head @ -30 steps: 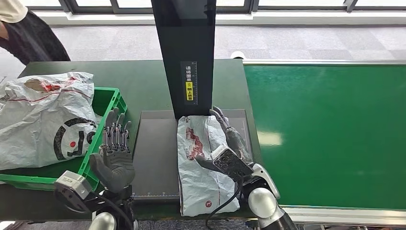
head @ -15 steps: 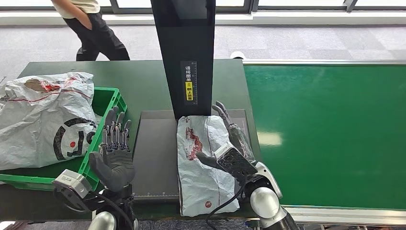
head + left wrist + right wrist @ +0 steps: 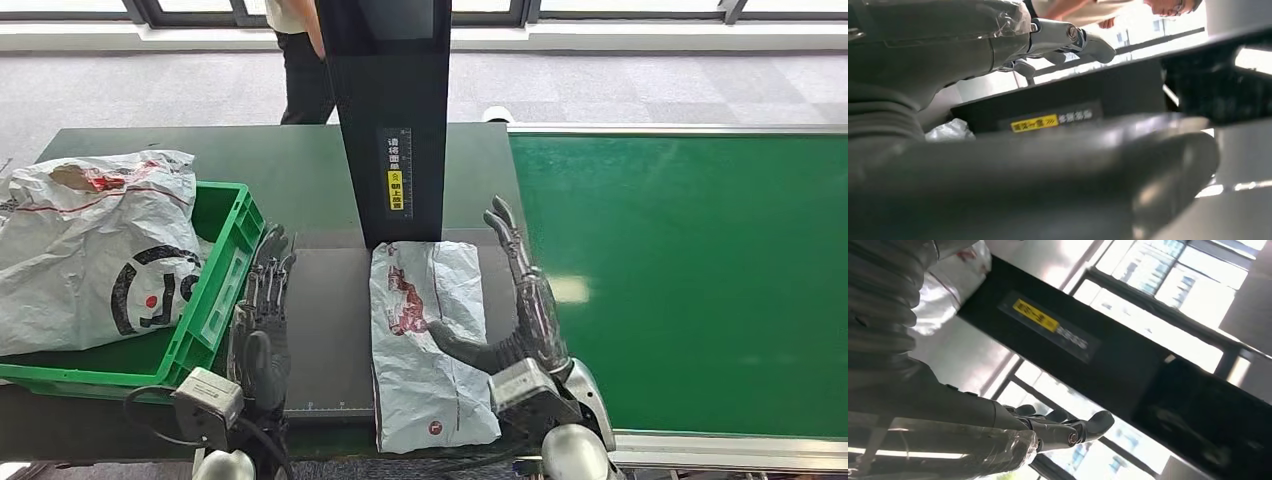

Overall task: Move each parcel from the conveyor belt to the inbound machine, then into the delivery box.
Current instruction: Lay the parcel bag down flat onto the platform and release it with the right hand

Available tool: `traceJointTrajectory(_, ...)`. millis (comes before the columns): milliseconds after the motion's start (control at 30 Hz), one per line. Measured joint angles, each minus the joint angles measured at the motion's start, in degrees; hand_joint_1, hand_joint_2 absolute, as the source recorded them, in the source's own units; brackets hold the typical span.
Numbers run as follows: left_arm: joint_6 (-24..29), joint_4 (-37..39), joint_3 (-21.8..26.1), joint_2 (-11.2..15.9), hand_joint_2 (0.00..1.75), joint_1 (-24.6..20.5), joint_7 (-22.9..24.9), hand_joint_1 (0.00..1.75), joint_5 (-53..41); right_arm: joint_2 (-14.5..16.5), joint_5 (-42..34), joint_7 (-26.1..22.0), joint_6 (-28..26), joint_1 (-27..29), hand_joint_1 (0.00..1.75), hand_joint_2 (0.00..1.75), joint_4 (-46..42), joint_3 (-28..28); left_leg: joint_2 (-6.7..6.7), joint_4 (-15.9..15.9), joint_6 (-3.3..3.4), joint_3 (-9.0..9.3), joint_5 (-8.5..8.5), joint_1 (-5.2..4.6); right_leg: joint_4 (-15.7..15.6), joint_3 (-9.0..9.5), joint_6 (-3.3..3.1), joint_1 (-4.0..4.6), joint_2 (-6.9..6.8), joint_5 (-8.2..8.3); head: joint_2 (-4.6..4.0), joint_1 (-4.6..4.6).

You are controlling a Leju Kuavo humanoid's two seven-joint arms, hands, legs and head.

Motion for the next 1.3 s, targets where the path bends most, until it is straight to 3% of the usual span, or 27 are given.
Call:
traceJointTrajectory(167, -5.5, 5.3, -1.0, 0.3, 1.75, -3.5, 1.8, 0.00, -11.8, -1.7, -0.1, -6.2, -1.9, 5.9, 0.00, 1.75, -10.5, 0.0, 0.00, 0.0, 0.01, -0.05, 0.00, -0.01, 0.0, -0.06, 0.00, -0.01, -0.02, 0.00, 0.00, -0.01)
traceJointTrajectory(333, -12.1, 15.6, -6.1, 0.5, 1.75, -12.8, 3.8, 0.00, -24.2, -2.2, 0.1, -7.2, -1.2, 6.7, 0.00, 1.75, -17.2, 0.7, 0.08, 0.0, -0.02, -0.03, 0.08, -0.01, 0.0, -0.02, -0.02, -0.01, 0.04, 0.15, 0.00, -0.01)
traceJointTrajectory(667, -13.2, 26.0, -12.5, 0.5, 1.75, -23.0, 5.5, 0.00, -22.6, -2.6, -0.7, -5.1, -2.1, 3.8, 0.00, 1.75, -21.8, 2.6, 0.14, 0.0, -0.05, -0.03, 0.16, 0.00, 0.0, -0.04, -0.05, 0.00, 0.10, 0.25, 0.00, -0.01)
traceJointTrajectory(833, -13.9, 29.0, -14.9, 0.7, 1.75, -25.3, 6.0, 0.00, -23.0, -2.8, -1.3, -5.1, -2.1, 2.7, 0.00, 1.75, -22.2, 3.4, 0.14, 0.0, -0.05, -0.05, 0.16, 0.00, 0.0, -0.06, -0.05, 0.00, 0.10, 0.25, 0.00, 0.00)
traceJointTrajectory(1033, -19.0, 36.6, -18.9, 0.5, 1.75, -29.7, 8.1, 0.00, -24.2, -3.7, -3.2, -5.1, -2.8, 0.0, 0.00, 1.75, -22.2, 5.4, 0.12, 0.0, -0.05, -0.05, 0.16, 0.00, 0.0, -0.06, -0.05, 0.00, 0.10, 0.26, 0.00, 0.00)
traceJointTrajectory(1300, -19.8, 43.4, -21.6, 0.1, 1.75, -32.7, 8.1, 0.00, -23.8, -4.7, -3.9, -4.9, -3.4, -1.5, 0.00, 1.75, -22.0, 6.9, 0.11, 0.0, -0.06, -0.06, 0.18, 0.00, 0.0, -0.06, -0.05, 0.00, 0.10, 0.26, 0.00, 0.00)
